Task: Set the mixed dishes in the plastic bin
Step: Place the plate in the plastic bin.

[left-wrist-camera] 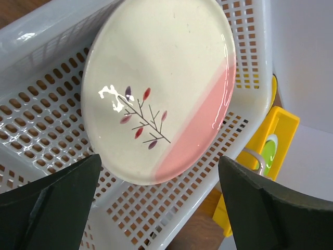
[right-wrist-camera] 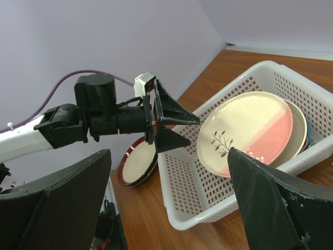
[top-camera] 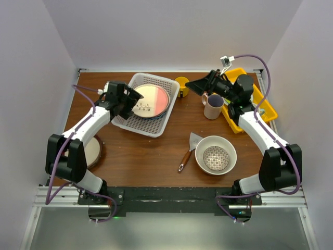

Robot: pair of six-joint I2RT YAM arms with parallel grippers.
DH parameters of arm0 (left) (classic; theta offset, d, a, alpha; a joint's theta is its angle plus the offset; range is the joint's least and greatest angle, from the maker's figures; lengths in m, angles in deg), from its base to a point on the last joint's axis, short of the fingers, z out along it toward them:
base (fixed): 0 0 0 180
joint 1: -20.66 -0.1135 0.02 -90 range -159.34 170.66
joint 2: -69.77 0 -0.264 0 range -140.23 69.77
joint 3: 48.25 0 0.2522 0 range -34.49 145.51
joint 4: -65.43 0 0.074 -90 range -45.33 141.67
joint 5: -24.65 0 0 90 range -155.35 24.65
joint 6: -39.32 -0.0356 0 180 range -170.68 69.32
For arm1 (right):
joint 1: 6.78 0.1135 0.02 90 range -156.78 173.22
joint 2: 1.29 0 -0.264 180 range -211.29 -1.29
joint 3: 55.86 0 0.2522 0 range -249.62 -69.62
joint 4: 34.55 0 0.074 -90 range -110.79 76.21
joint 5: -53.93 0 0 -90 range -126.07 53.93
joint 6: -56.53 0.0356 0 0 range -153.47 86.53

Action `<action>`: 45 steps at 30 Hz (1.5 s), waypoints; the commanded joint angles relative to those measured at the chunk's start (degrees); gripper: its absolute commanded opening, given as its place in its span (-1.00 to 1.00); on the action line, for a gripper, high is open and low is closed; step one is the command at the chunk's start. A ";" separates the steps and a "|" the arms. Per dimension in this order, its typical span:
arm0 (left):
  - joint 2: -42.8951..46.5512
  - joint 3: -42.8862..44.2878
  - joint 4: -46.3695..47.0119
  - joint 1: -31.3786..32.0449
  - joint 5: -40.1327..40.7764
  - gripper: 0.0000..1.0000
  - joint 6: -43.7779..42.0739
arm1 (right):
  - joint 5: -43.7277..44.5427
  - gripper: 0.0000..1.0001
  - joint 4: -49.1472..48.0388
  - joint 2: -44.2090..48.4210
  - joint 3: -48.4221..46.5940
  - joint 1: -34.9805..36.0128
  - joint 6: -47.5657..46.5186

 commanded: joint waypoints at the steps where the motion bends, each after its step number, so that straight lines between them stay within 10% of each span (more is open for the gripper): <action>1: 1.79 0.93 -2.81 0.29 0.62 1.00 -1.99 | -0.36 0.96 -2.79 2.39 0.44 -0.46 0.16; 45: -15.97 20.52 -9.14 0.90 3.16 0.84 -6.73 | -0.88 0.96 -3.32 2.65 0.97 -2.13 0.95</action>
